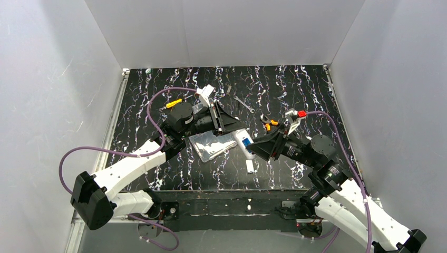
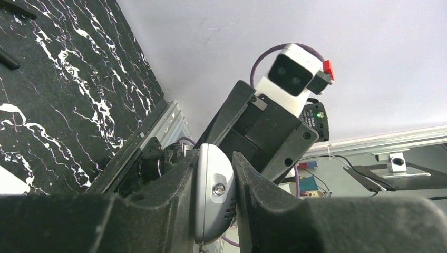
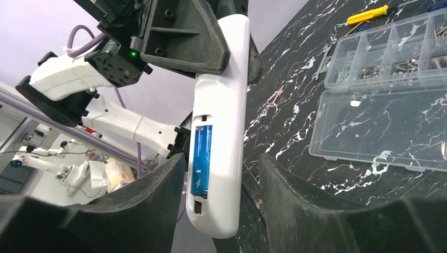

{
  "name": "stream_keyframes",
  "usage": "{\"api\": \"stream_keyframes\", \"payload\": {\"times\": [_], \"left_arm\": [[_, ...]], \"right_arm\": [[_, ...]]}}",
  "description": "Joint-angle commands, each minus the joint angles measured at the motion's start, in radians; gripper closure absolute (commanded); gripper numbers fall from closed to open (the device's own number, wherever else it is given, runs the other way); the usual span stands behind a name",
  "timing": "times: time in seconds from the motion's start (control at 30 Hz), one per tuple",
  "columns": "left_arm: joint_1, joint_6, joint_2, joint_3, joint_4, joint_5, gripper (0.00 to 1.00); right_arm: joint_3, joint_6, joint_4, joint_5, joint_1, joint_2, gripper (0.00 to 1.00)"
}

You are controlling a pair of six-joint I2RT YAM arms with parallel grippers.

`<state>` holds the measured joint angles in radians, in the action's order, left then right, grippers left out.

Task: Load the batteries into the remote control
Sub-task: Load the battery into the remote control.

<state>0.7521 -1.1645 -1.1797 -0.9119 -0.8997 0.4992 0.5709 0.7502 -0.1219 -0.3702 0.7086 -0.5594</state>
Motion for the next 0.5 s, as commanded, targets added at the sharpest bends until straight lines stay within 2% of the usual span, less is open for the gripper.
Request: {"api": "stream_keyframes", "payload": {"times": [0.0,0.47], "left_arm": [[0.005,0.006,0.031,-0.049,-0.08,0.036,1.0],[0.005,0.006,0.034,-0.044,-0.082,0.038,1.0]], "right_arm": [[-0.015,0.059,-0.104,0.009,-0.001,-0.003,0.42],[-0.061,0.137,-0.206,0.015,-0.014,-0.014,0.74]]}}
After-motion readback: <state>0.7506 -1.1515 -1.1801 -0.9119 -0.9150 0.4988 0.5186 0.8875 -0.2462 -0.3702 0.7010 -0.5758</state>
